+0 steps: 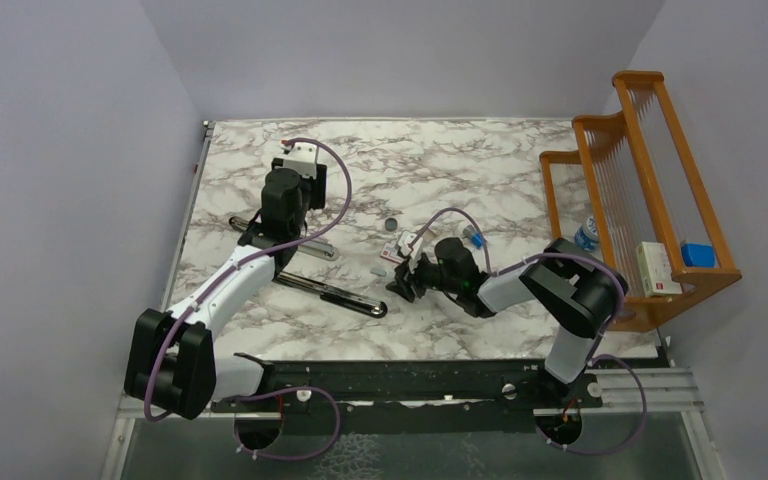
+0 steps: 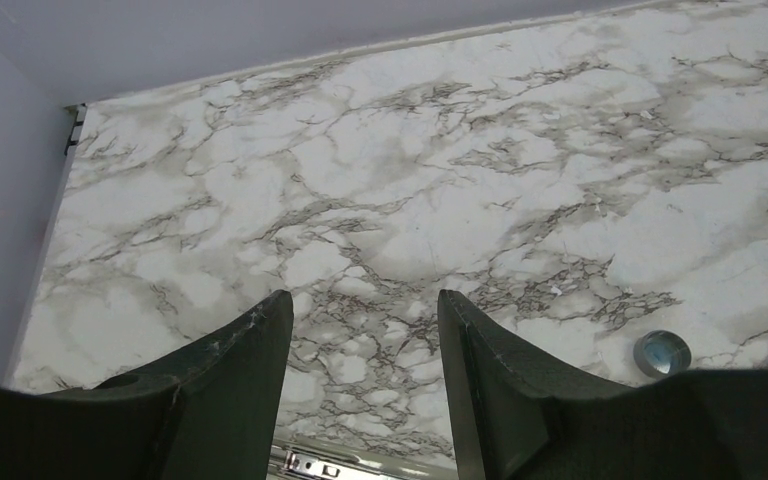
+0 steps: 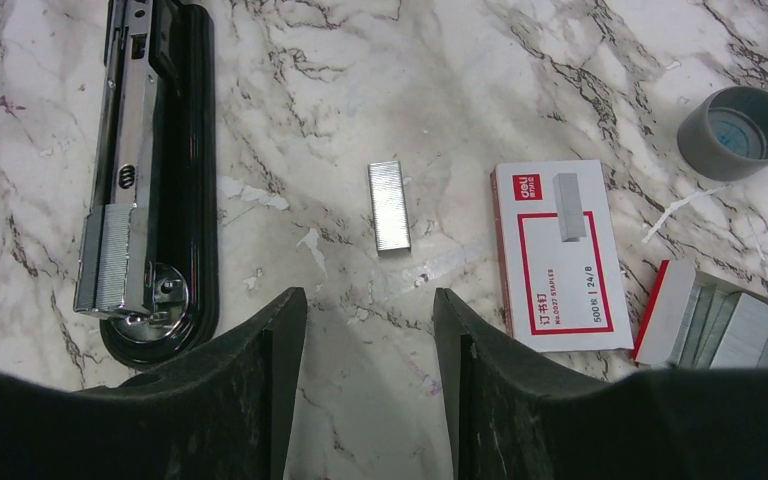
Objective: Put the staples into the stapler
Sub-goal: Pick up the staple from the center of the board.
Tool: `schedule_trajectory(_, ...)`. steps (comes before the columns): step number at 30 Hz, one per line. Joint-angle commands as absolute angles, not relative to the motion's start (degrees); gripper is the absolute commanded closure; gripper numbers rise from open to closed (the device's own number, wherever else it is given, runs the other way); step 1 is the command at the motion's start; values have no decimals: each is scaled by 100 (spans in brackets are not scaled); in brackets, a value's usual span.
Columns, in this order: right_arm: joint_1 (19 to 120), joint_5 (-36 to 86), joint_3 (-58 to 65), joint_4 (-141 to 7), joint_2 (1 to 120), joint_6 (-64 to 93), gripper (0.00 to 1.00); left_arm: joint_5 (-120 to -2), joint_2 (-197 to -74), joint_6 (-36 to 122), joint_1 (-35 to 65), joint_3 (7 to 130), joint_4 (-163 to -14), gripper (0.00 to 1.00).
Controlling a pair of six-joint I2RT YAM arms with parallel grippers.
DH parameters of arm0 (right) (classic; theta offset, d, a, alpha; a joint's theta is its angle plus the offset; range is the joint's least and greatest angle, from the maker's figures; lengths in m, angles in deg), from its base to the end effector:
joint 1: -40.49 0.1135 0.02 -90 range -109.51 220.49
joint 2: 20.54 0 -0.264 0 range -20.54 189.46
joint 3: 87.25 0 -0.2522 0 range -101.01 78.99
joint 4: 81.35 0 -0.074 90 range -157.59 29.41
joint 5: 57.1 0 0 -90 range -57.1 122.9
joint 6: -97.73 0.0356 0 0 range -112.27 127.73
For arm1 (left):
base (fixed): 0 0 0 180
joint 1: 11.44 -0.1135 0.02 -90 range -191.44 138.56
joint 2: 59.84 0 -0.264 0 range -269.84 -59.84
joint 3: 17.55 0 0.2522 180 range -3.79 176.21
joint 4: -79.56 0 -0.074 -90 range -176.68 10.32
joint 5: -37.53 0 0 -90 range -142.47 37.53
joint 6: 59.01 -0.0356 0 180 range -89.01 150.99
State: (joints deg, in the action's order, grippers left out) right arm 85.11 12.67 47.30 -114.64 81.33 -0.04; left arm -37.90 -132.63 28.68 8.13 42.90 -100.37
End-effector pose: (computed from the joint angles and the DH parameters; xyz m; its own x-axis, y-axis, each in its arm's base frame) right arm 0.2138 0.2283 0.1196 -0.1573 -0.3335 -0.9295 -0.9151 0.4031 0.0103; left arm 0.2802 -0.0901 0.2885 -0.1986 0.1120 -0.9737 0.1008 0.9905 0.0934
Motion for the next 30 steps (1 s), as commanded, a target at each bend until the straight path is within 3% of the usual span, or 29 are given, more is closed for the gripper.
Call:
schedule_trajectory(1, 8518, 1257, 4546, -11547, 8314, -347, 48, -3648, -13288, 2775, 792, 4253, -10256, 42)
schedule_trajectory(30, 8523, 1240, 4187, -10619, 8909, -940, 56, -3681, -13279, 2646, 810, 4203, -10329, 42)
